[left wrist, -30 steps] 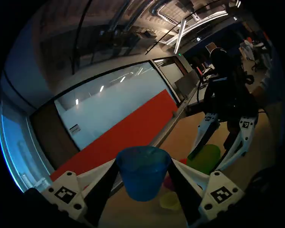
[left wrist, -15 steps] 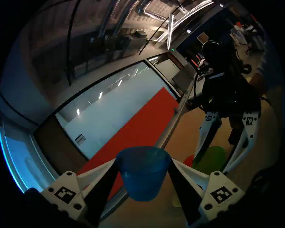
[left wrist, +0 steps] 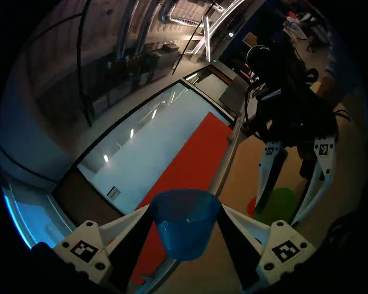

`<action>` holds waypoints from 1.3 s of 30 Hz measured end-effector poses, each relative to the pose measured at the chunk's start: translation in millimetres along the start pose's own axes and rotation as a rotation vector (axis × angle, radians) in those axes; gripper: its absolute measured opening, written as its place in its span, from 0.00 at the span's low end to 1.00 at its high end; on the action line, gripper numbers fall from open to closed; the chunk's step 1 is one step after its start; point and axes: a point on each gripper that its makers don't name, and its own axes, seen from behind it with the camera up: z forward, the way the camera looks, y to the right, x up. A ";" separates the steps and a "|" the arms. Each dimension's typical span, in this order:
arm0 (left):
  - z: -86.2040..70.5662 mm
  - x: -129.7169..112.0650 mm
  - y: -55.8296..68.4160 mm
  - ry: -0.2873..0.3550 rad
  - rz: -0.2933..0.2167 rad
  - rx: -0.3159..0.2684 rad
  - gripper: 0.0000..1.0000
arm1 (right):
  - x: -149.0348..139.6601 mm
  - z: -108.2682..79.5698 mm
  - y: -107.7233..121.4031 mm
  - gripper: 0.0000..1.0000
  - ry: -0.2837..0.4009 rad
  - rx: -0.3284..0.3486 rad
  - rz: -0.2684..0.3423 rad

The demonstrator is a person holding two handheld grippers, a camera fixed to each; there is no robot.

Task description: Pour water

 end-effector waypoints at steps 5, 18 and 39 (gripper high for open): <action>2.2 3.1 0.2 0.006 0.030 0.004 0.87 | 1.5 0.0 1.2 0.93 0.000 0.000 -0.004; 5.9 8.2 -0.9 0.009 0.120 0.016 0.87 | -0.5 0.1 5.1 0.93 -0.001 -0.004 -0.004; 9.4 17.7 -3.1 0.022 0.211 0.026 0.87 | 0.4 -3.1 7.6 0.93 -0.003 -0.008 -0.017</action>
